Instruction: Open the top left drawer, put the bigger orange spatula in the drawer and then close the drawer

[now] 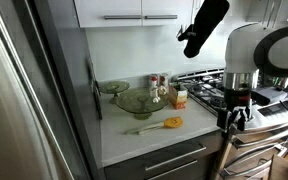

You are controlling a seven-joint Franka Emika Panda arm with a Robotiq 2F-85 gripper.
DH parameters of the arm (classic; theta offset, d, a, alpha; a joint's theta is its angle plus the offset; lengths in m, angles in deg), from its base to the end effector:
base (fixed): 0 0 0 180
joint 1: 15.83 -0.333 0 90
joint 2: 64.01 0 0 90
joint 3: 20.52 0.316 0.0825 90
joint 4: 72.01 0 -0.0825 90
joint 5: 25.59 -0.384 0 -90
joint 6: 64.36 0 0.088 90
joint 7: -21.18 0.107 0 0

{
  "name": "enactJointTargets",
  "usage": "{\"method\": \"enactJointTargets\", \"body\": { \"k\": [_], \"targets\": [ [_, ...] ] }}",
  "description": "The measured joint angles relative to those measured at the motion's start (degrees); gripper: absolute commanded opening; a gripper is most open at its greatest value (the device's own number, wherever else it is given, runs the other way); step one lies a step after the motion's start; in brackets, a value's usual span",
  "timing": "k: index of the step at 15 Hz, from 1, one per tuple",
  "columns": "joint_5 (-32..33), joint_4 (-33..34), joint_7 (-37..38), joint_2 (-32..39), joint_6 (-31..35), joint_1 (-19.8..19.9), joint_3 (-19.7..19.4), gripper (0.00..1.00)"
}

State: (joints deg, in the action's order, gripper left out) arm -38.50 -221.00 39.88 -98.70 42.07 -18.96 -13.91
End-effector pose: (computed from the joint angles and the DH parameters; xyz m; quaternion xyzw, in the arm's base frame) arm 0.3381 0.0756 0.4383 -0.9866 0.1291 0.0836 0.0546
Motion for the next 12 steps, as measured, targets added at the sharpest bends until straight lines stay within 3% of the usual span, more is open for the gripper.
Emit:
{"method": "enactJointTargets", "body": {
  "k": [8,12],
  "targets": [
    [0.0,0.0,0.0,0.1,0.0,0.0,0.0,1.00],
    [0.0,-0.1,-6.8,4.0,5.3,-1.4,0.9,1.00]
  ]
}}
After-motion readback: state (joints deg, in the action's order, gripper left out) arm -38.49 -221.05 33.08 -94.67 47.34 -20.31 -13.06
